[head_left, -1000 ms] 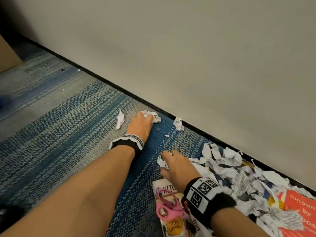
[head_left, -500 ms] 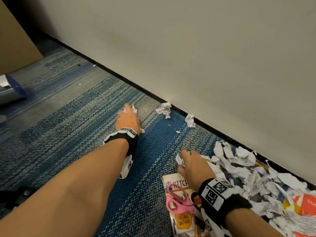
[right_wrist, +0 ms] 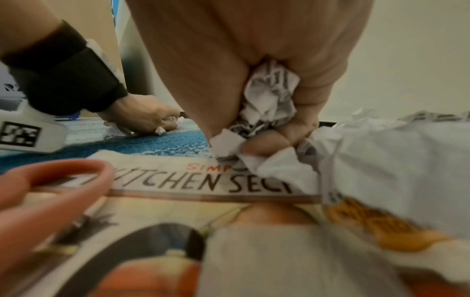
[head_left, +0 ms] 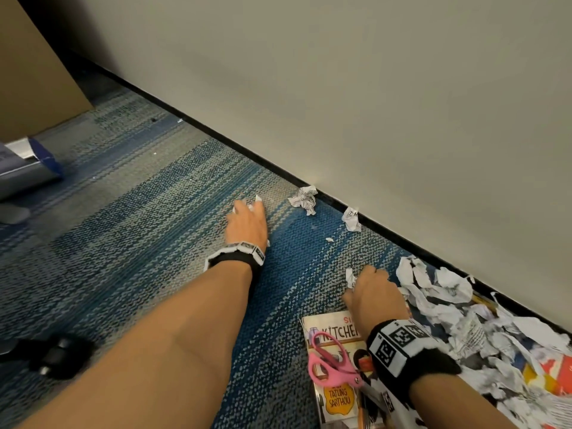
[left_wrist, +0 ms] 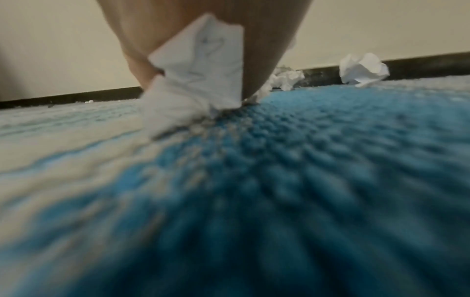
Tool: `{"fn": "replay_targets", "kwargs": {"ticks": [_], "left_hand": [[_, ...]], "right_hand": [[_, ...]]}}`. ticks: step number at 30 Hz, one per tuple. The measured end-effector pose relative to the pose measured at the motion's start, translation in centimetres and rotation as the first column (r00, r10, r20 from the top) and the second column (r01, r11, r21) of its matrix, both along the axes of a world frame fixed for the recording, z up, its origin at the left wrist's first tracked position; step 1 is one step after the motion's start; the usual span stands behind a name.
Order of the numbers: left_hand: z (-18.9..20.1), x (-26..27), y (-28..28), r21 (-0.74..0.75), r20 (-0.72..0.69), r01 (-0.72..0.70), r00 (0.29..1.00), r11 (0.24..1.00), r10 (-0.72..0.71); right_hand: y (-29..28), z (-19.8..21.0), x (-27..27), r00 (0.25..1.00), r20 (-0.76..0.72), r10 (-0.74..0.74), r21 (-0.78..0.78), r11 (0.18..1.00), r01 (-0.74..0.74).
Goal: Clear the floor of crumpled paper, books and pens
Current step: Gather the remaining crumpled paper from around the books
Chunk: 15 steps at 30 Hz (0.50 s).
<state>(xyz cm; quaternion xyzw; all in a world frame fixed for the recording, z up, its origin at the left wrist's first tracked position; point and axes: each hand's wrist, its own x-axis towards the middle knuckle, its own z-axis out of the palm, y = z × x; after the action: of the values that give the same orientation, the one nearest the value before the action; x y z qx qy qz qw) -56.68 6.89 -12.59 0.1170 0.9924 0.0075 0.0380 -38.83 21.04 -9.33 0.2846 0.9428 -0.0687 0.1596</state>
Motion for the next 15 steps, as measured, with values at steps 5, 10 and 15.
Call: {"fn": "replay_targets", "kwargs": {"ticks": [5,10,15], "left_hand": [[0.1,2.9,-2.0,0.259,0.135,-0.073,0.99,0.963,0.039],[2.4,6.5,-3.6,0.478,0.182,-0.152,0.981,0.865,0.072],[11.0,8.0,-4.7,0.464,0.131,0.019,0.987,0.886,-0.089]], "right_hand": [[0.5,1.5,1.3,1.0,-0.026,0.009,-0.02,1.0,-0.009],[1.4,3.9,2.4,0.994,-0.104,0.033,-0.078,0.996,-0.041],[1.5,7.6,2.3,0.981,-0.163,0.104,-0.078,0.99,-0.118]]}}
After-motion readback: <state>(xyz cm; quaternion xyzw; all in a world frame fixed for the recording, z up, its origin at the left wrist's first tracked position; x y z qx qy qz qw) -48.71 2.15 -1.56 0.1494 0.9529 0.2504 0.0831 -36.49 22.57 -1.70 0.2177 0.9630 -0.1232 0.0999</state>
